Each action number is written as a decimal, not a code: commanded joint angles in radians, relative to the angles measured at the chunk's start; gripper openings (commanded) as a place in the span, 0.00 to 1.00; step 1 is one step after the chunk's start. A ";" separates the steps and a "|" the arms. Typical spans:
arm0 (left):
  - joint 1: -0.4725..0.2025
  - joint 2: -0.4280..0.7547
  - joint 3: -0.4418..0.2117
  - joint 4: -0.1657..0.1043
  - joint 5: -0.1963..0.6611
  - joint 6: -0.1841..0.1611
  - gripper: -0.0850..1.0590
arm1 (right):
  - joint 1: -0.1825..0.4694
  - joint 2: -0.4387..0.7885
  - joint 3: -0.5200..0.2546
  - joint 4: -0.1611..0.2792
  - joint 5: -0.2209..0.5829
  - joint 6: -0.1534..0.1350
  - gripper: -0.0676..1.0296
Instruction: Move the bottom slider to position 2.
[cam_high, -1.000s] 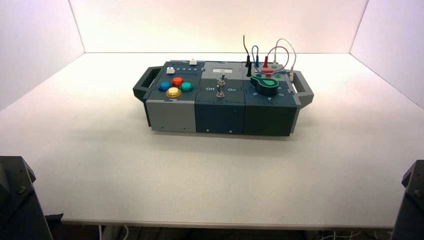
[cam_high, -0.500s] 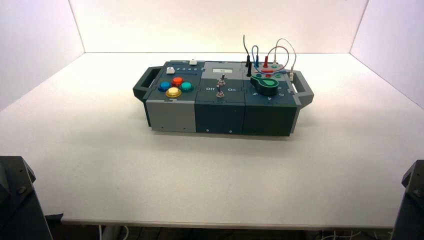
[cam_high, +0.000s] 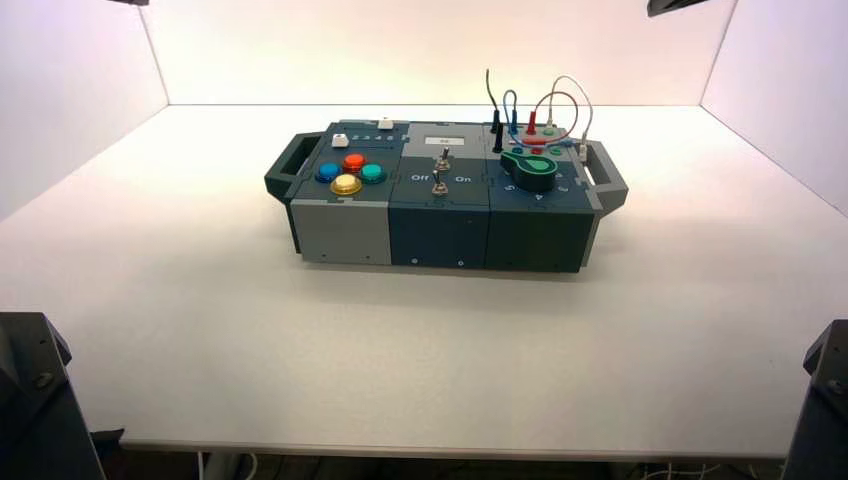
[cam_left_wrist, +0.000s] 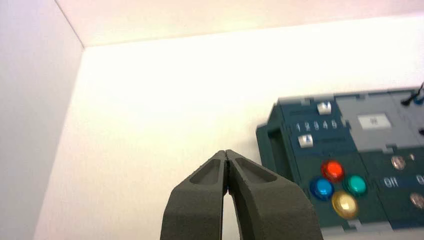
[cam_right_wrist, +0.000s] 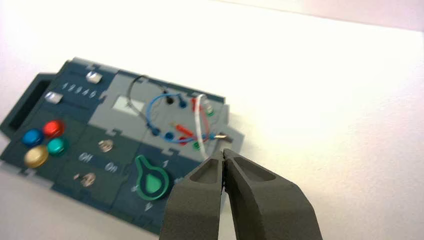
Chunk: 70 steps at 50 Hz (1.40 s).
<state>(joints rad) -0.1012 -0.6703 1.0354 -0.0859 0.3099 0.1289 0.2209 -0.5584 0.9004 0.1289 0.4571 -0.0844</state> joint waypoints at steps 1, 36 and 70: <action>-0.006 0.040 -0.104 0.000 0.112 0.003 0.05 | 0.003 0.002 -0.043 0.032 0.063 -0.012 0.04; -0.121 0.506 -0.339 -0.046 0.206 0.120 0.05 | 0.023 0.005 -0.083 0.353 0.235 -0.469 0.04; -0.123 0.798 -0.505 -0.368 0.267 0.337 0.05 | 0.023 0.005 -0.029 0.351 0.152 -0.561 0.04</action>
<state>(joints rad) -0.2163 0.1273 0.5599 -0.4464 0.5814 0.4817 0.2408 -0.5492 0.8851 0.4755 0.6228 -0.6366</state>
